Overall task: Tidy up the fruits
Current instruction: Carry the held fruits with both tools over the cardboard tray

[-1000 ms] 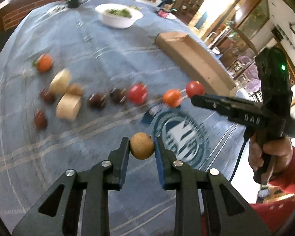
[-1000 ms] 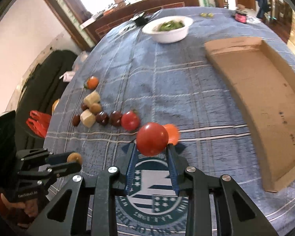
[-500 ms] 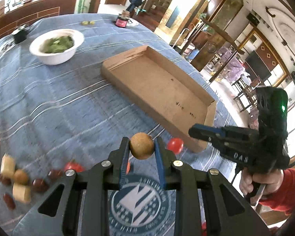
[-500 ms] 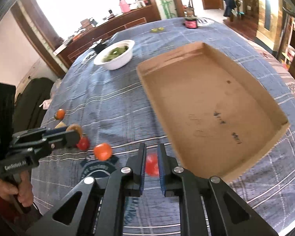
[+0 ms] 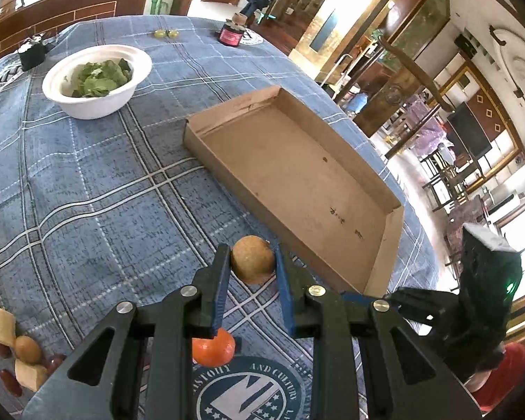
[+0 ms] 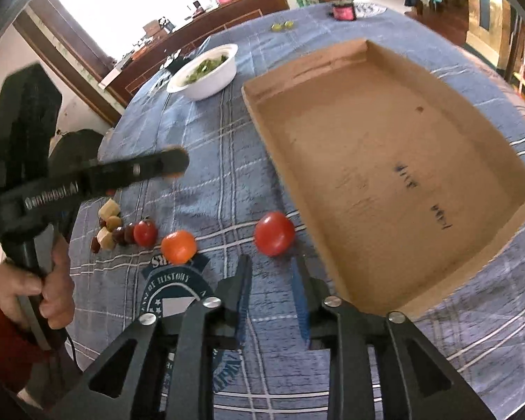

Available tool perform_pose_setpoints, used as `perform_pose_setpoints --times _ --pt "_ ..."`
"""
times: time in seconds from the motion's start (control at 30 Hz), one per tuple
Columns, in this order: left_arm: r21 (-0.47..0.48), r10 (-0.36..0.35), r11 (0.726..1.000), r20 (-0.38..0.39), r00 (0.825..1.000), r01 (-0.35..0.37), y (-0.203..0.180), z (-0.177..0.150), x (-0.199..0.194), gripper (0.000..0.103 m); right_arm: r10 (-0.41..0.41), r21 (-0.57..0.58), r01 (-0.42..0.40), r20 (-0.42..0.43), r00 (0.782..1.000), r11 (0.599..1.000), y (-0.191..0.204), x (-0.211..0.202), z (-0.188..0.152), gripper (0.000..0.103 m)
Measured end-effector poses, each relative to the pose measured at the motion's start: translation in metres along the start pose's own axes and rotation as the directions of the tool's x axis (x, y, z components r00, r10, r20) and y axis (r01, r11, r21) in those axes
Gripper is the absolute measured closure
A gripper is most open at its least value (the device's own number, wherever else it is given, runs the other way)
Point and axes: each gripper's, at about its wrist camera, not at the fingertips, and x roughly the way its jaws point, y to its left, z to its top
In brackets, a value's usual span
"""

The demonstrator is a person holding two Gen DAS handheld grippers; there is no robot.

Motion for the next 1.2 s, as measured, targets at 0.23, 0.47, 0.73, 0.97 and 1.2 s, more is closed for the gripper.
perform_pose_setpoints --times 0.23,0.47,0.73,0.97,1.2 --pt "0.003 0.023 1.000 -0.009 1.000 -0.023 0.000 -0.004 -0.001 0.080 -0.059 0.000 0.059 -0.009 0.998 0.998 0.006 0.031 0.007 0.061" --pt "0.008 0.035 0.999 -0.010 0.999 -0.035 -0.002 -0.002 -0.003 0.080 -0.125 -0.032 0.126 0.026 0.992 0.992 0.020 0.043 0.019 0.058" --pt "0.017 0.034 0.999 -0.011 0.999 -0.034 -0.004 0.002 -0.002 0.080 -0.084 -0.027 0.085 0.031 0.996 0.996 0.016 0.035 0.021 0.070" --pt "0.061 0.002 0.998 -0.014 1.000 -0.001 -0.026 0.023 0.011 0.080 -0.063 -0.005 0.064 0.117 0.991 0.998 -0.001 -0.019 0.018 0.070" --pt "0.141 -0.040 0.989 -0.056 0.998 0.048 -0.070 0.045 0.048 0.080 -0.145 0.100 0.134 0.121 0.982 0.986 -0.055 -0.029 0.024 0.070"
